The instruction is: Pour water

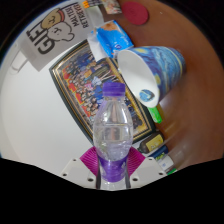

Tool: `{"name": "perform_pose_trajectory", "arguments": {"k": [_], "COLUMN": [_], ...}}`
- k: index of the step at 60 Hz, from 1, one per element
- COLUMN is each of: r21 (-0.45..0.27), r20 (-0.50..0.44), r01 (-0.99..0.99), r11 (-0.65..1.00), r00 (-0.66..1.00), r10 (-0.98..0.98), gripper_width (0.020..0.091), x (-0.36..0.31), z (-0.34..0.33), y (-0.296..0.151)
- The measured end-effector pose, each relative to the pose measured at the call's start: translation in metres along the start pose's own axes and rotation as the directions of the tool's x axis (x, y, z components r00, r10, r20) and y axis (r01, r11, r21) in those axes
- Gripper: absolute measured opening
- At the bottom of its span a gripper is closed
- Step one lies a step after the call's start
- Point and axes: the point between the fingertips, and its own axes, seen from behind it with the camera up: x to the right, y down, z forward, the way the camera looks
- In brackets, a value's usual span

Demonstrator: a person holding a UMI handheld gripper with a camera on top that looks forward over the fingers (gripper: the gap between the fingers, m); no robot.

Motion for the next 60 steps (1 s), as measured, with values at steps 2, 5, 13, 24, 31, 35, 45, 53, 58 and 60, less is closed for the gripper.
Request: {"name": "perform_pose_trajectory", "arguments": {"k": [2, 5, 13, 24, 31, 35, 45, 53, 58, 60], "r21": [-0.008, -0.019, -0.049, -0.033, -0.041, -0.067, -0.179, -0.245, -0.264, -0.268], "r20": [-0.019, -0.045, -0.075, -0.122, -0.18, -0.217, -0.268, -0.264, -0.262, -0.264], "r01": [0.068, 0.179, 0.533, 0.962, 0.991, 0.957, 0.88, 0.855, 0.856, 0.859], "r11": [0.998, 0.984, 0.844, 0.272, -0.129, -0.281, -0.44, -0.456, -0.445, -0.435], "r00": [0.997, 0.983, 0.841, 0.267, -0.134, -0.289, -0.474, -0.512, -0.508, -0.5], "r10": [-0.068, -0.179, -0.536, -0.956, -0.975, -0.932, -0.839, -0.817, -0.821, -0.825], "gripper_width": [0.0328, 0.0327, 0.0327, 0.0327, 0.0326, 0.0325, 0.0325, 0.0327, 0.0327, 0.033], "x": [-0.001, -0.008, -0.041, -0.12, -0.151, -0.153, -0.116, -0.077, -0.057, -0.051], "z": [-0.002, -0.004, -0.014, -0.038, -0.056, -0.061, -0.069, -0.071, -0.073, -0.074], "y": [0.002, 0.003, -0.006, -0.051, -0.092, -0.125, -0.207, -0.251, -0.27, -0.276]}}
